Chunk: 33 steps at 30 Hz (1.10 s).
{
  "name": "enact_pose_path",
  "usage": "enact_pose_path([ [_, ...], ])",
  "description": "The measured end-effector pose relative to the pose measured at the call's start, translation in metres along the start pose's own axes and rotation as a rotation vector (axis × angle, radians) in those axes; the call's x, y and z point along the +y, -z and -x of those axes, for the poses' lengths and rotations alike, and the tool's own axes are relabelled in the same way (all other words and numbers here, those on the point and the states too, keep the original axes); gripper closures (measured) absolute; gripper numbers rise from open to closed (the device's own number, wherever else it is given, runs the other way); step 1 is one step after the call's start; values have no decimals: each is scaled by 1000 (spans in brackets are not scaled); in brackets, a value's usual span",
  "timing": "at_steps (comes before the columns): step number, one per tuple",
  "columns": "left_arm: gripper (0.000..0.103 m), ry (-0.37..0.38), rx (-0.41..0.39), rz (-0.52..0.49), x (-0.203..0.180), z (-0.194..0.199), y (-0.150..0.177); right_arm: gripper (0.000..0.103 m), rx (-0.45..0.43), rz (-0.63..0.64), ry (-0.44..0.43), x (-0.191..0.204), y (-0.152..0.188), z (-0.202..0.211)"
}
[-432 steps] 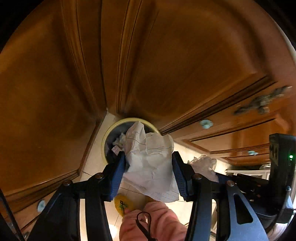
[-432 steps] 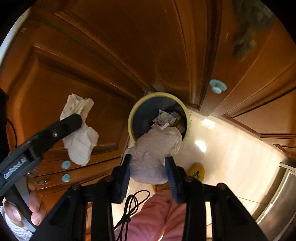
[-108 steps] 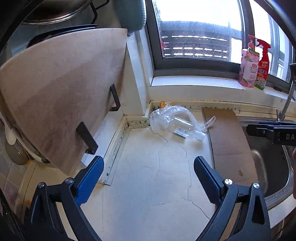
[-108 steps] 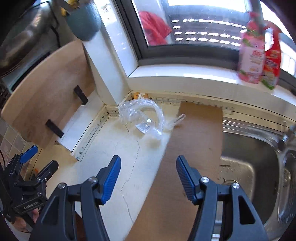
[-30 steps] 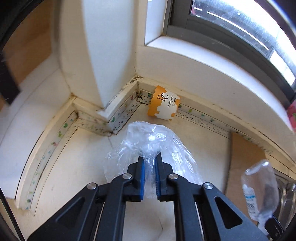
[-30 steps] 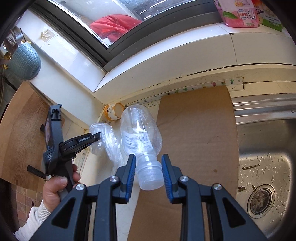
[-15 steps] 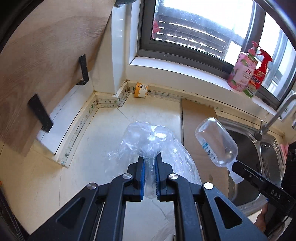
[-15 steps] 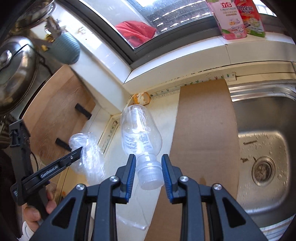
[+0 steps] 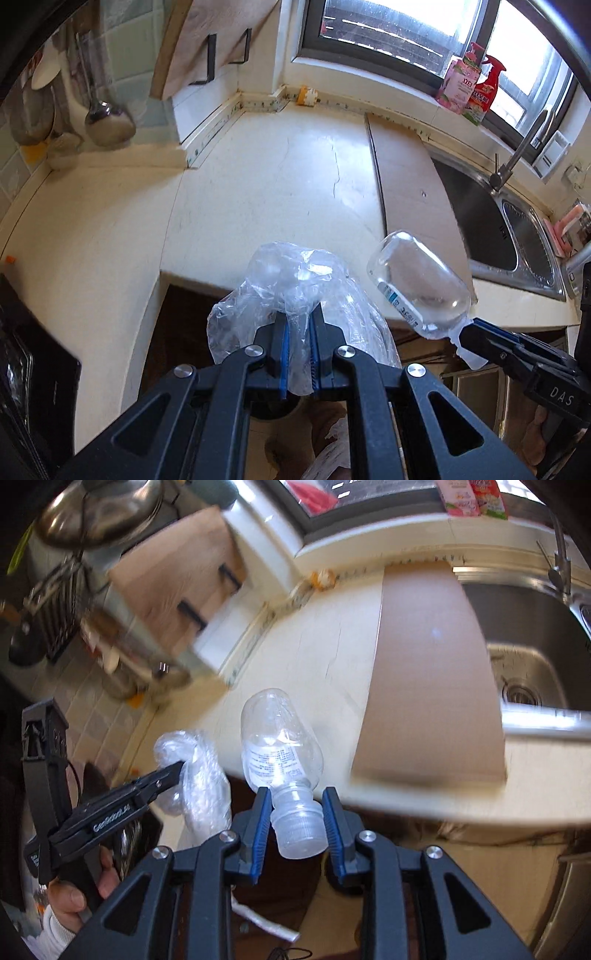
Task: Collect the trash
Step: 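Lower bag and bottle over the floor bin and open both tools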
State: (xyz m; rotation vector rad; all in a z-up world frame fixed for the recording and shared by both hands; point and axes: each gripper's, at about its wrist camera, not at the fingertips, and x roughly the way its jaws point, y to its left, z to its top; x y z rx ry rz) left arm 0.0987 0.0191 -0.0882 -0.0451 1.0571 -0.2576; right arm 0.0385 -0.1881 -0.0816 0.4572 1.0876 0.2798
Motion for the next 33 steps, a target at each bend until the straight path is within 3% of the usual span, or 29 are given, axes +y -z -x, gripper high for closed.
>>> enact_pose_path([
  [7, 96, -34, 40, 74, 39, -34, 86, 75, 218, 99, 70, 19, 75, -49],
  [13, 96, -117, 110, 156, 76, -117, 159, 75, 364, 139, 174, -8, 125, -138],
  [18, 95, -166, 136, 147, 88, -207, 218, 75, 482, 78, 214, -59, 167, -235],
  [23, 95, -172, 219, 171, 106, -309, 259, 75, 532, 42, 261, -105, 197, -323],
  [28, 94, -135, 311, 223, 137, -406, 276, 75, 546, 5, 293, -143, 206, -391],
  [31, 86, -145, 357, 222, 153, -451, 285, 75, 554, -9, 308, -160, 209, -423],
  [33, 74, -131, 390, 220, 160, -476, 289, 74, 554, -12, 317, -167, 211, -443],
])
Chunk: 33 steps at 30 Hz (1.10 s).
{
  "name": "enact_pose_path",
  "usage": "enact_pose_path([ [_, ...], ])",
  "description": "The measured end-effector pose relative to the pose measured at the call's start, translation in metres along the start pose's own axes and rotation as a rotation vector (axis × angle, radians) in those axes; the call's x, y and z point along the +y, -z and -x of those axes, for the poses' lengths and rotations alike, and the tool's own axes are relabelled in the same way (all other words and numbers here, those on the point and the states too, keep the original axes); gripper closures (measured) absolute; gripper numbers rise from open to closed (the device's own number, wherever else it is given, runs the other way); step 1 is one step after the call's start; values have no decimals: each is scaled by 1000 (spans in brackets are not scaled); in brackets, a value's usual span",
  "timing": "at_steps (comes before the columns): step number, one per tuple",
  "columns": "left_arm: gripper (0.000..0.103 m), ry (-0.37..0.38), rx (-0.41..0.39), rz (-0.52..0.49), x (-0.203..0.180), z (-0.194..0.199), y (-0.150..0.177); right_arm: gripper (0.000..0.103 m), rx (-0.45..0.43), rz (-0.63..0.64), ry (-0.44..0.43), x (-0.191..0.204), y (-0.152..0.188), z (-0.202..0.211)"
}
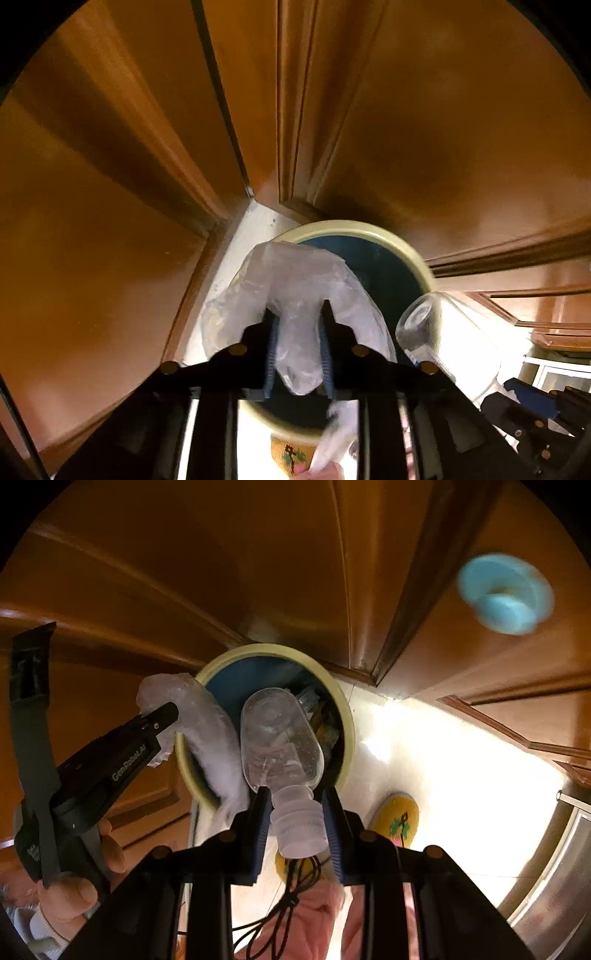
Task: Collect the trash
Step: 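Lower bag and bottle over the floor bin and open both tools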
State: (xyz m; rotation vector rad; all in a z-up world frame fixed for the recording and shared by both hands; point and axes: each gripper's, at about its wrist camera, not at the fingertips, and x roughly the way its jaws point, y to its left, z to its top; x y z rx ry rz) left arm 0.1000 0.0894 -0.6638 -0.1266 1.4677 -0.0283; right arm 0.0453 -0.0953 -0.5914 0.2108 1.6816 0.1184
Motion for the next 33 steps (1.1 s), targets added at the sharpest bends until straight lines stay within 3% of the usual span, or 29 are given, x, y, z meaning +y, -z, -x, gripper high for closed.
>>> enact_pose_path([
  [1, 71, -5, 12, -8, -1, -9, -4, 74, 3, -2, 7, -1, -4, -8],
  [3, 50, -16, 23, -30, -5, -20, -17, 74, 20, -5, 6, 2, -11, -20],
  [6, 39, -59, -1, -57, -6, -21, -10, 73, 31, -16, 9, 3, -15, -35],
  [11, 38, -66, 9, -43, -7, -15, -2, 59, 55, -10, -23, 3, -5, -39],
  [19, 38, -75, 19, 3, 3, 14, 32, 59, 64, 10, -51, -2, 18, -19],
  [25, 38, -63, 4, 28, 5, 75, 53, 59, 46, 4, -73, 1, 38, 34],
  [31, 37, -12, -49, 7, -13, 179, 61, 59, -5, 26, -100, 13, 58, 116],
  [33, 30, 1, -82, -6, -22, 223, 62, 59, -33, 31, -113, 20, 65, 154],
])
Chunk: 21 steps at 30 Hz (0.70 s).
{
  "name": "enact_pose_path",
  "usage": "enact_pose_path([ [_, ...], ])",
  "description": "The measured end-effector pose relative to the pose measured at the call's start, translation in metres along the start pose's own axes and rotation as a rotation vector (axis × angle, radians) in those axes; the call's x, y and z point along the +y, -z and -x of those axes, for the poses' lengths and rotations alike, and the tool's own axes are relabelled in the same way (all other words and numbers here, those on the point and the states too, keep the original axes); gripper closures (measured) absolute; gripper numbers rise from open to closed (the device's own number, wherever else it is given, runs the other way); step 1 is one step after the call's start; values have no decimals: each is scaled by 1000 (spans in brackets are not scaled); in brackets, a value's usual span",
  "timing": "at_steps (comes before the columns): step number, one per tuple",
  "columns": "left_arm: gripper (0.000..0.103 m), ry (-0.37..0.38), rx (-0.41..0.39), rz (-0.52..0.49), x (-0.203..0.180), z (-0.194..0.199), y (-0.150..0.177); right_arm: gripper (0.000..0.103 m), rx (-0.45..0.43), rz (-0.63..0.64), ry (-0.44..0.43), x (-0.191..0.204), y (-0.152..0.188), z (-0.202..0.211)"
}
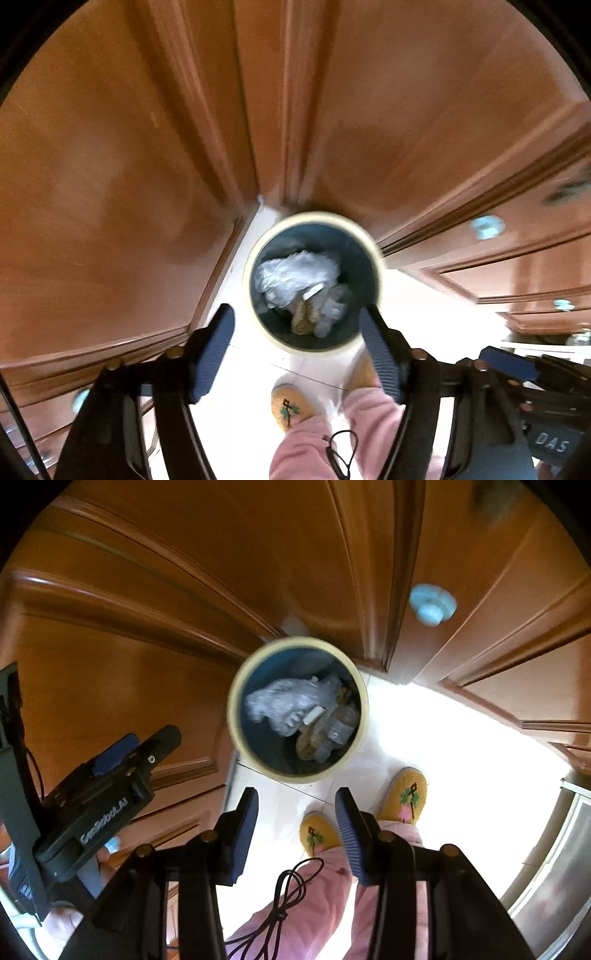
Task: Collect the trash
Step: 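Raise both open tools back up toward the counter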
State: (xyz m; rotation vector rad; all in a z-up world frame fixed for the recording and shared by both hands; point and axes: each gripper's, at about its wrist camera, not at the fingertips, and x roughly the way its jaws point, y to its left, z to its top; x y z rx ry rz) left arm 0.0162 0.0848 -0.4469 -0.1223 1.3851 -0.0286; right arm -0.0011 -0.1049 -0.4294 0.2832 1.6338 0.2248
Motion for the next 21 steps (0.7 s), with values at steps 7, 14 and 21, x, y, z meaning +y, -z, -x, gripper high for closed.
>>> enact_pose_path([
  [7, 23, 35, -149, -62, -21, 145, -22, 59, -144, 44, -35, 42, 15, 126],
  [14, 16, 42, -306, -89, -30, 265, -40, 59, -327, 83, -61, 75, 30, 240],
  [21, 11, 81, -436, -101, -33, 351, -51, 58, -486, 84, -56, 89, 43, 317],
])
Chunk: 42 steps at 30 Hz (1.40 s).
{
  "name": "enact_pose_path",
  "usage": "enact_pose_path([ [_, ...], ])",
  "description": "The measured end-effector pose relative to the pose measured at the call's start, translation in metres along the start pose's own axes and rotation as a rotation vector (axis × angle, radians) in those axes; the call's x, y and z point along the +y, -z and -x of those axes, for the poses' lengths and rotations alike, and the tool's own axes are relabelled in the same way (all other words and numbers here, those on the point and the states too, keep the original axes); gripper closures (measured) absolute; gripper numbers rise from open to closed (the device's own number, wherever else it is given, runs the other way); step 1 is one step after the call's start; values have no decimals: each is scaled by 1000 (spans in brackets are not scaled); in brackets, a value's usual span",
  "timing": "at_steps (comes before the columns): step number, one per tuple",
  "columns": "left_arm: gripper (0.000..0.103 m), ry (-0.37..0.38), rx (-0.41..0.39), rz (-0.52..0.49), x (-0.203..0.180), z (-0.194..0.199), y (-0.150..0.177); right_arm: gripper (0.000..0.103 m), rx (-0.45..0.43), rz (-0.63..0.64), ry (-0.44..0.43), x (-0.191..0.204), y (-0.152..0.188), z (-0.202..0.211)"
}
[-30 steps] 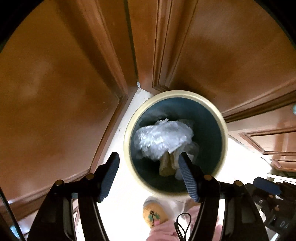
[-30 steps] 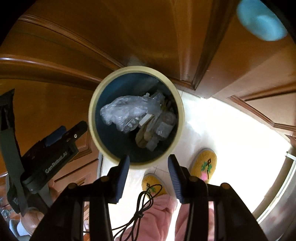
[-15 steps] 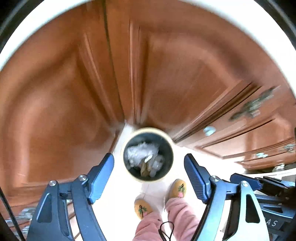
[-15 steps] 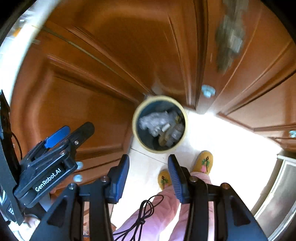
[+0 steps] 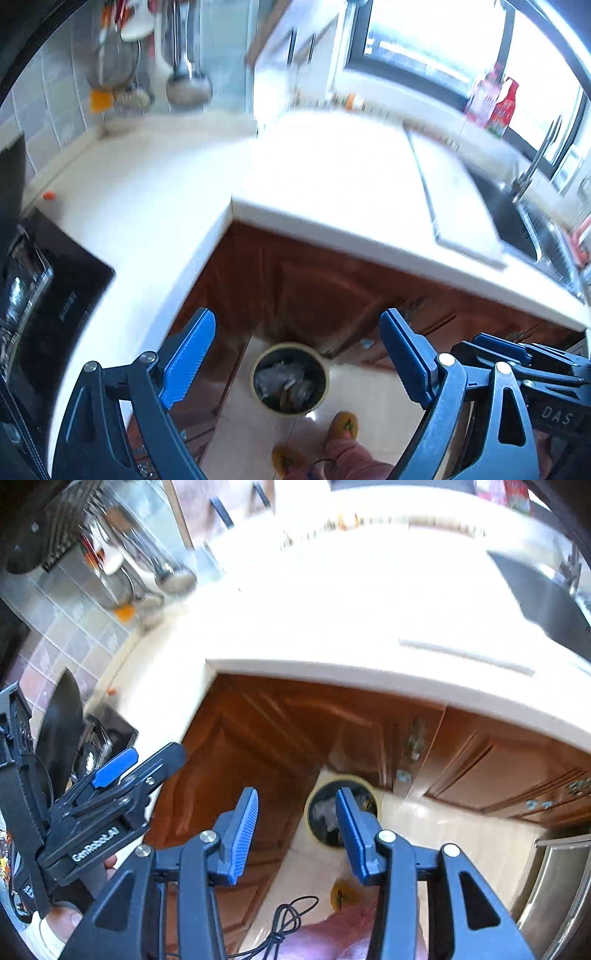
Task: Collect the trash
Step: 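Raise both open tools back up toward the counter, then grasp the orange-white snack box with the right tool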
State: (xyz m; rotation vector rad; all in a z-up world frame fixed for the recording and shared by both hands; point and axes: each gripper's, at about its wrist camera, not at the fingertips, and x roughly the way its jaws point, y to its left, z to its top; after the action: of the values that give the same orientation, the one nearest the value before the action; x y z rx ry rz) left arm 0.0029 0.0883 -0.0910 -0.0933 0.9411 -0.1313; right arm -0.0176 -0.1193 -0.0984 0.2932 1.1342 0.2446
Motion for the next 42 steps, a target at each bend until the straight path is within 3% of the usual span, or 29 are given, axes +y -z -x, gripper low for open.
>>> enact_pose_path([
  [3, 3, 10, -54, 5, -2, 23, -16, 57, -62, -4, -4, 4, -12, 27],
  [10, 3, 35, -146, -27, -28, 60, -61, 57, -166, -21, -24, 1, -42, 74],
  [17, 1, -12, -287, -116, -68, 81, -108, 46, -268, 4, -21, -5, -88, 111],
  [22, 1, -48, -373, -118, -82, 79, -159, 45, -310, 18, -47, -22, -144, 119],
  [27, 1, -107, -408, -120, -97, 50, -220, 45, -306, 14, -108, -51, -227, 105],
  [35, 1, -219, -372, -145, -129, -35, -310, 45, -250, 7, -151, -96, -362, 53],
  [42, 1, -322, -223, -100, -136, -146, -364, 45, -189, 152, -125, -113, -455, -31],
])
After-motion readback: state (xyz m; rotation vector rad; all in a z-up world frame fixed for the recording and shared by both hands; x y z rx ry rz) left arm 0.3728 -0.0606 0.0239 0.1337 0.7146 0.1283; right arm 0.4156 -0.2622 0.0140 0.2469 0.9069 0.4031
